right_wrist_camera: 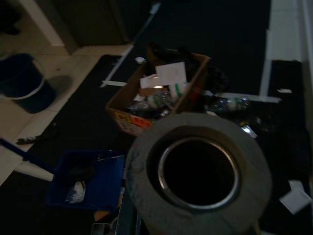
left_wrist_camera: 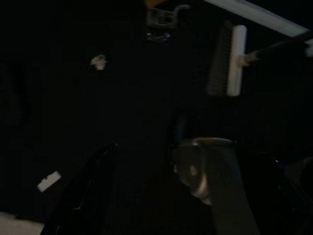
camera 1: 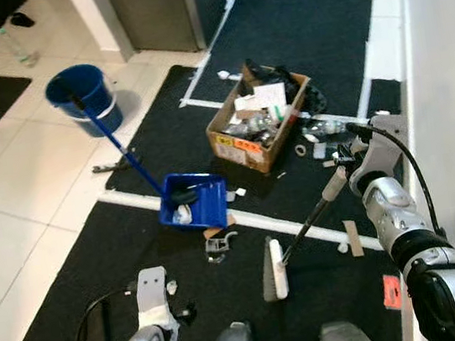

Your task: Sweep floor

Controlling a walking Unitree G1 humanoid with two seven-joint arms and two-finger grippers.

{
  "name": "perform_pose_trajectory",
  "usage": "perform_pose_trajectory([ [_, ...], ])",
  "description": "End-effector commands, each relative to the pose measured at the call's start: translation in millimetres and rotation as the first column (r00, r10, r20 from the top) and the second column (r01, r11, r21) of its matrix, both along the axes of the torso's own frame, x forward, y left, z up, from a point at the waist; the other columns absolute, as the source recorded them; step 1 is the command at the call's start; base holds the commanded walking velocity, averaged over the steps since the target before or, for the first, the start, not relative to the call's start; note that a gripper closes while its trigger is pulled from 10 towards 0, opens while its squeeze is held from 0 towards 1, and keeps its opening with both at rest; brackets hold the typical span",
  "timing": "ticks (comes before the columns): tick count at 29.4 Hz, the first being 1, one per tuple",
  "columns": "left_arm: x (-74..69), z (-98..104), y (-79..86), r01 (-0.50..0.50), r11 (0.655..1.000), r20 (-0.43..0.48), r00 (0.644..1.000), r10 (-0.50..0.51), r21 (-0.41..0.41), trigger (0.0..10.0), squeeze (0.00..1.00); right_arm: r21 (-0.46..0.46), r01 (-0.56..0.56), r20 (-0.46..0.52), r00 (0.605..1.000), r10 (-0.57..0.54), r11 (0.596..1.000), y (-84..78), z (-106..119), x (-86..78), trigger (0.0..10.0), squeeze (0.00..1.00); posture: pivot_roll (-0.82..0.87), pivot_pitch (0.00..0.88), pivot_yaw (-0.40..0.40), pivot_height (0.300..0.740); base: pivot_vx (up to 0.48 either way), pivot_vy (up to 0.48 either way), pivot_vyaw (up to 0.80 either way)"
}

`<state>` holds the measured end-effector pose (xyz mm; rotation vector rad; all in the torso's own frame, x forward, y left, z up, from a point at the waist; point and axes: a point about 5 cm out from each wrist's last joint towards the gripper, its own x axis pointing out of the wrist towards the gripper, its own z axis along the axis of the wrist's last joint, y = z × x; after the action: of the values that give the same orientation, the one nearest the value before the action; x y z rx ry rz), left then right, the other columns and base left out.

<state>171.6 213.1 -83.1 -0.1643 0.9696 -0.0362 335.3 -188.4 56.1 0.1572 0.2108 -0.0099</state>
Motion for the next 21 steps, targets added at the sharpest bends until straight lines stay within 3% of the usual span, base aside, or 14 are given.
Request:
perform_pose_trajectory([
  [1,-6.4,-1.6,7.2,-0.018,1.0,-0.023,1.0,0.019,0.015,10.0,0.0,0.001,-0.023,-0.093,0.995,0.023,1.0,6.4,-19.5,-10.8,10.0,0.0,0.06,0.069,0.06,0.74,0.0,0.0,0.77],
  [8,-14.0,-7.3,-5.3,-0.002,1.0,-0.048,0.999,0.002,-0.008,10.0,0.0,-0.021,-0.017,-0.091,0.996,0.015,1.0,3.0,-18.8,-10.5,10.0,0.0,0.06,0.041,0.05,0.74,0.0,0.0,0.77],
  [21,-12.2,-7.9,-12.4,0.037,0.999,-0.055,0.998,-0.037,-0.008,10.0,0.0,-0.019,-0.057,-0.119,0.991,0.054,0.998,12.1,-30.1,-18.8,10.0,0.0,0.05,0.0,0.038,0.74,0.0,0.0,0.77],
])
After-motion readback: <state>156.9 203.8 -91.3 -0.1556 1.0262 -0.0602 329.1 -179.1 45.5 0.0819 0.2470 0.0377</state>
